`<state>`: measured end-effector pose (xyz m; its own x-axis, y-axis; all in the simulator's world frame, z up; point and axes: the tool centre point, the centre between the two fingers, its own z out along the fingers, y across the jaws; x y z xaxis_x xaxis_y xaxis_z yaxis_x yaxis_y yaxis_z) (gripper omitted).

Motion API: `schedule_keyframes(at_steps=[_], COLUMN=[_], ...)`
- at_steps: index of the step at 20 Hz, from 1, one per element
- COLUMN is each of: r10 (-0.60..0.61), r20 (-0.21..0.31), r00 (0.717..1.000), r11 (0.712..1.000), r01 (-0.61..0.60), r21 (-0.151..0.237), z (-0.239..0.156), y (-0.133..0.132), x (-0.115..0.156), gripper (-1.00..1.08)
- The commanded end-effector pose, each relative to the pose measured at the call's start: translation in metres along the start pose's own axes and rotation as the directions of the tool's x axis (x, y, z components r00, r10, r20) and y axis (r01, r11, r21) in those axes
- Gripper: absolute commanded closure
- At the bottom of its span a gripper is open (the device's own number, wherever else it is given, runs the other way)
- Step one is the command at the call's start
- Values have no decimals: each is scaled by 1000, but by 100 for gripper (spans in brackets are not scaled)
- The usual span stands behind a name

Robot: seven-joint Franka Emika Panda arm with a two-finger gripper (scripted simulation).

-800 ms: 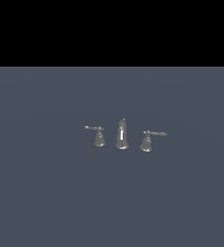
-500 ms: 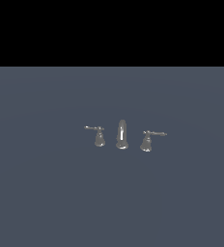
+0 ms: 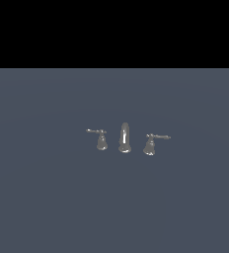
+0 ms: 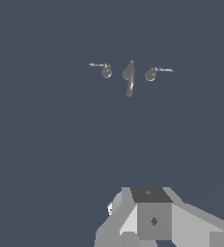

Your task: Turn on the faucet by rotating a designated handle.

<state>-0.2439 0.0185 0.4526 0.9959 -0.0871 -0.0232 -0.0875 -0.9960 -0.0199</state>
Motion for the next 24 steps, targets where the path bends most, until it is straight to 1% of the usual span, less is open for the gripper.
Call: schedule_keyframes(at_steps=[1, 6, 12, 18, 24], r10=[40, 142, 273, 400, 518], r20=[0, -2, -4, -6, -7], r00=[999, 990, 962, 917, 855], r11=[999, 990, 962, 917, 855], r01=[-40, -142, -273, -400, -518], r21=[0, 1, 3, 5, 8], z=[9, 33, 63, 94, 125], y=[-7, -25, -46, -65, -82], x=[3, 14, 30, 49, 71], gripper=[108, 108, 108, 108, 108])
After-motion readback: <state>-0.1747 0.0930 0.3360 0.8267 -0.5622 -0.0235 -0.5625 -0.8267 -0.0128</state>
